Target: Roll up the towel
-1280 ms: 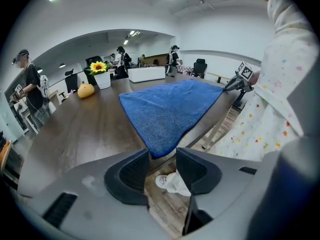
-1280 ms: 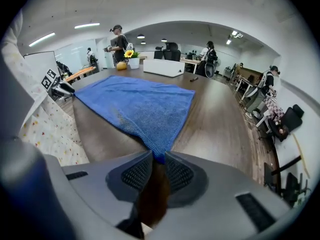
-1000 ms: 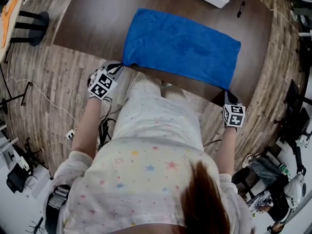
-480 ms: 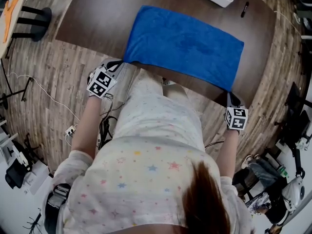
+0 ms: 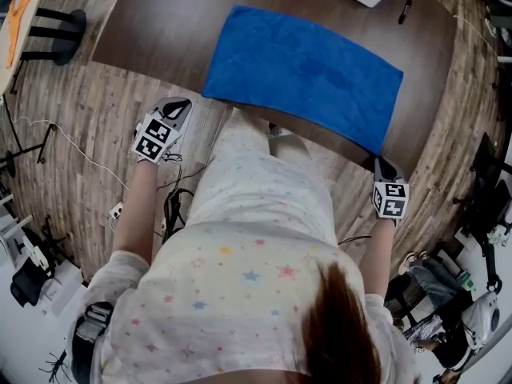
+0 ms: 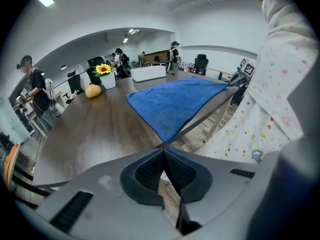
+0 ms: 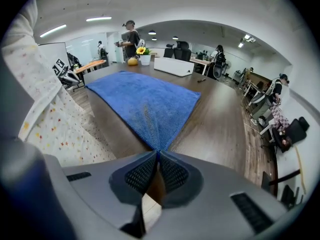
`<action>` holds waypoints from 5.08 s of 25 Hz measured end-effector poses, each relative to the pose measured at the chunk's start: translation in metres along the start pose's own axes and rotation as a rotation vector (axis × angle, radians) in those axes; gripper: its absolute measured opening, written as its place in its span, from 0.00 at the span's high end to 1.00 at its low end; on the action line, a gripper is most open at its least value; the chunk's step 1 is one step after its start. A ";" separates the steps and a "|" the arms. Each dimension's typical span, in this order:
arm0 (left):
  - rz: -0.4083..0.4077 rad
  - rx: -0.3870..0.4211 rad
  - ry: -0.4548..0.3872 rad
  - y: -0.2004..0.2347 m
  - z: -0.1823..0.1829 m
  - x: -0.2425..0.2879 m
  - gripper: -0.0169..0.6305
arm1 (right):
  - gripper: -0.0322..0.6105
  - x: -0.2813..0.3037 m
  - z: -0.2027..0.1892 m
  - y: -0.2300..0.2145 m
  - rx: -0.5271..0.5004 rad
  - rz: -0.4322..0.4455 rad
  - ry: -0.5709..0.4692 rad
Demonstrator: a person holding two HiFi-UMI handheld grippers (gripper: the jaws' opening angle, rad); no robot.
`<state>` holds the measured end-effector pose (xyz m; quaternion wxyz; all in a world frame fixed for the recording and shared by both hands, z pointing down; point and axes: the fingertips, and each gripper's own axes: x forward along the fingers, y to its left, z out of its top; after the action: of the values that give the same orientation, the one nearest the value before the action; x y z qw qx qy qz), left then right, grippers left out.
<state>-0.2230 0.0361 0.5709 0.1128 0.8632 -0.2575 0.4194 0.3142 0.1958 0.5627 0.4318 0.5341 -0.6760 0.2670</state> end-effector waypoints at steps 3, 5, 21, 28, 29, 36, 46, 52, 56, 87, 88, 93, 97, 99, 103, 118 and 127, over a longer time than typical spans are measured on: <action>-0.002 -0.006 -0.010 -0.004 0.000 0.001 0.95 | 0.93 -0.001 -0.002 -0.002 0.005 0.001 -0.004; 0.011 0.021 -0.011 -0.007 0.004 0.008 0.95 | 0.93 0.001 -0.002 -0.004 -0.003 -0.001 -0.001; 0.004 0.093 0.020 -0.019 0.017 0.049 0.71 | 0.93 -0.001 0.004 -0.008 0.004 -0.007 -0.018; 0.026 0.171 0.068 -0.020 0.017 0.051 0.75 | 0.93 -0.002 0.004 -0.008 0.001 -0.005 -0.020; 0.026 0.191 0.075 -0.021 0.017 0.052 0.77 | 0.93 -0.002 0.005 -0.008 0.000 -0.005 -0.020; -0.007 0.192 0.037 -0.029 0.021 0.044 0.94 | 0.93 -0.006 0.004 -0.009 -0.001 -0.009 -0.027; -0.031 0.188 0.048 -0.026 0.005 0.017 0.95 | 0.93 -0.010 -0.004 0.006 -0.037 0.021 0.002; -0.062 0.189 0.087 -0.040 -0.013 0.008 0.95 | 0.93 -0.019 -0.024 0.019 -0.090 0.067 0.053; -0.075 0.169 0.076 -0.039 -0.008 0.004 0.95 | 0.93 -0.023 -0.017 0.016 -0.127 0.086 0.055; -0.193 -0.030 0.013 0.086 0.160 0.075 0.94 | 0.93 0.049 0.138 -0.108 0.003 -0.035 -0.042; -0.200 -0.038 0.017 0.089 0.162 0.080 0.94 | 0.93 0.054 0.141 -0.110 0.012 -0.033 -0.040; -0.221 -0.066 0.034 0.102 0.171 0.096 0.94 | 0.93 0.069 0.151 -0.120 0.045 -0.026 -0.032; -0.231 -0.088 0.051 0.111 0.175 0.106 0.94 | 0.93 0.079 0.155 -0.126 0.069 -0.022 -0.018; -0.226 -0.095 0.052 0.114 0.176 0.107 0.94 | 0.93 0.079 0.156 -0.129 0.078 -0.025 -0.020; -0.218 -0.148 0.068 0.120 0.172 0.111 0.94 | 0.93 0.084 0.155 -0.134 0.093 -0.030 -0.017; -0.086 -0.278 0.045 0.147 0.154 0.135 0.86 | 0.87 0.095 0.167 -0.155 0.182 -0.163 -0.069; -0.061 -0.237 -0.092 0.127 0.177 0.110 0.79 | 0.85 0.072 0.184 -0.101 0.168 -0.022 -0.163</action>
<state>-0.1161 -0.1820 0.5440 0.2150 0.8695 -0.2839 0.3423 0.3518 -0.0199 0.5256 0.3320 0.5957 -0.6781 0.2739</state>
